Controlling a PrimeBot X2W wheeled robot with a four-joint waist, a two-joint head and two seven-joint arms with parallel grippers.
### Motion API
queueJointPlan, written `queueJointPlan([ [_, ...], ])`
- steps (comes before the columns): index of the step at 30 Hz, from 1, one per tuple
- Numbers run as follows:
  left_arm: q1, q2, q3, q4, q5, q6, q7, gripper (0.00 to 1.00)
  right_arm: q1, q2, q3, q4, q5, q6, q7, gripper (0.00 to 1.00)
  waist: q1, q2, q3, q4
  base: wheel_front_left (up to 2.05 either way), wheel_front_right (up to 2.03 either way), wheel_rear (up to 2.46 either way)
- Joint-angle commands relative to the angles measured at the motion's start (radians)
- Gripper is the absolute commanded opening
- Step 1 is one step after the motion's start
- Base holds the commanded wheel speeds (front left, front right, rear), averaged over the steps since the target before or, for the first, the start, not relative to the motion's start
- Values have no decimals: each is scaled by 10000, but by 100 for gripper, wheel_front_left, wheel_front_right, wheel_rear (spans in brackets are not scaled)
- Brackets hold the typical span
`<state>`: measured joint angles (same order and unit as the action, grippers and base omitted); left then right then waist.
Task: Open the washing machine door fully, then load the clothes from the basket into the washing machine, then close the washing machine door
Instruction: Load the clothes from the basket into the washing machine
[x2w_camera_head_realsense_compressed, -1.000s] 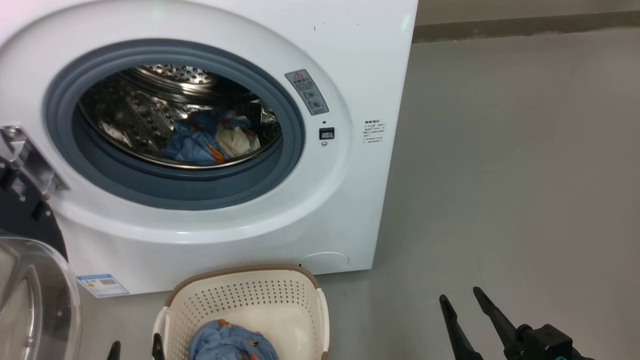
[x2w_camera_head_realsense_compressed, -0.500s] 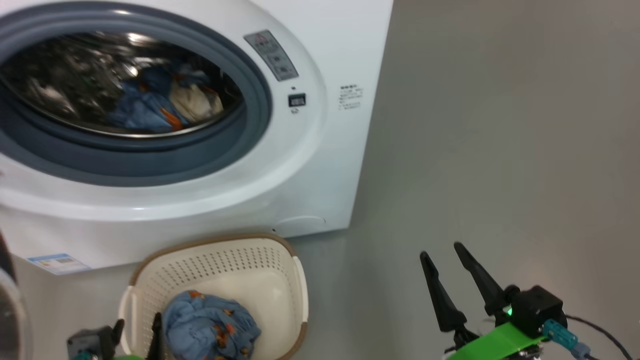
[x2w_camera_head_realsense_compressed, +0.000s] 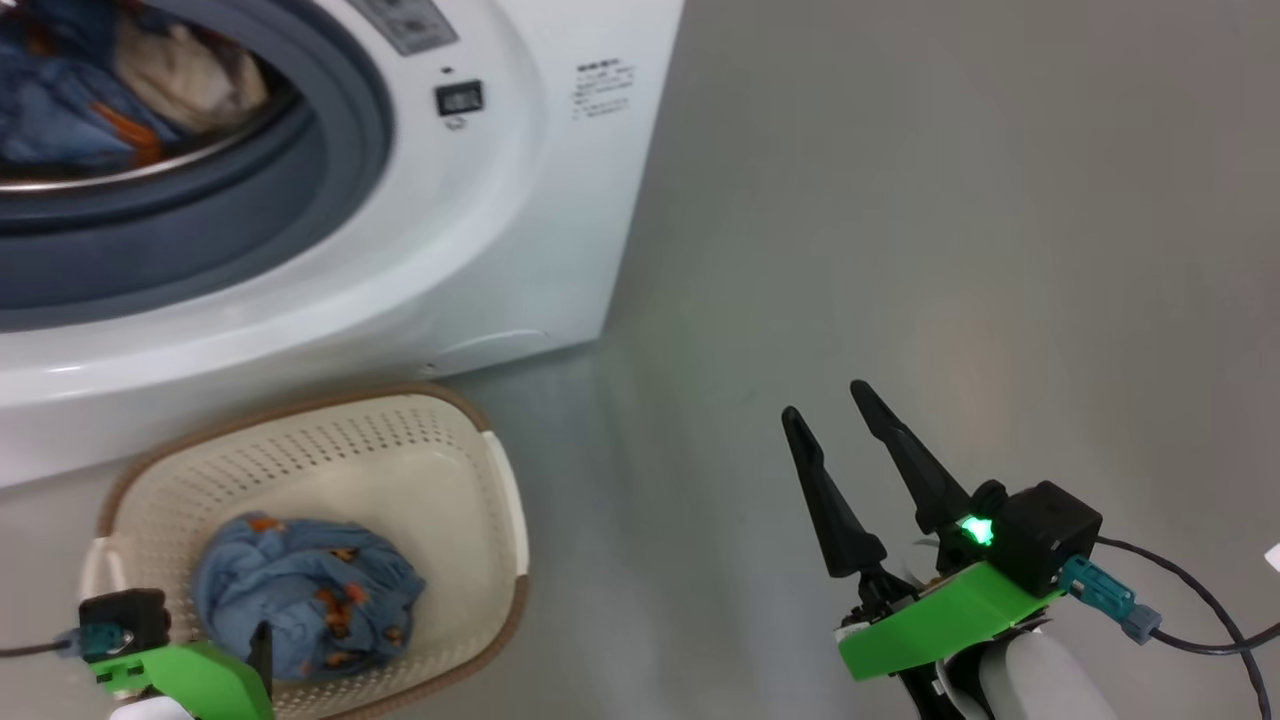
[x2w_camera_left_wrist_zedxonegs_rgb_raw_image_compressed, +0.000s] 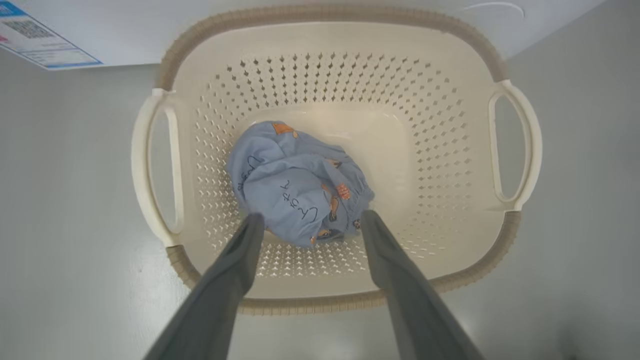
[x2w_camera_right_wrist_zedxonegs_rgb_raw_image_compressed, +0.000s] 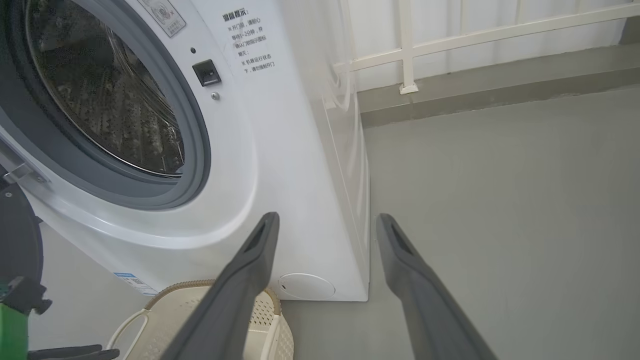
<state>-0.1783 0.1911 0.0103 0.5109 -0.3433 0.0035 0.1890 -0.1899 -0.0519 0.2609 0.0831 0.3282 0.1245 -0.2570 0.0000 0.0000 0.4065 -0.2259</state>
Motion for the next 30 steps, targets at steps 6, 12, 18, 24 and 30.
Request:
queueJointPlan([
  [6, -1067, 545, 476, 999, -221, 218, 453, 100, -426, 16, 522, -365, 408, 62, -48, 100, 0, 0, 1416, -1205, 0, 0, 0],
  [12, -1913, 863, 573, 2132, -272, 364, 599, 100, -598, 16, 648, -508, 610, 62, -48, 100, 0, 0, 1985, -1571, 0, 0, 0],
  [18, -2682, 1387, 722, 3258, -254, 644, 663, 100, -707, 16, 759, -644, 774, 62, -48, 100, 0, 0, 2695, -1902, 0, 0, 0],
  [24, -3325, 1819, 900, 4029, -407, 658, 621, 100, -847, 16, 891, -827, 904, 62, -48, 100, 0, 0, 3459, -2143, 0, 0, 0],
  [30, -3851, 2134, 936, 4458, -462, 569, 421, 100, -1038, 16, 957, -994, 932, 62, -48, 100, 0, 0, 4135, -2283, 0, 0, 0],
])
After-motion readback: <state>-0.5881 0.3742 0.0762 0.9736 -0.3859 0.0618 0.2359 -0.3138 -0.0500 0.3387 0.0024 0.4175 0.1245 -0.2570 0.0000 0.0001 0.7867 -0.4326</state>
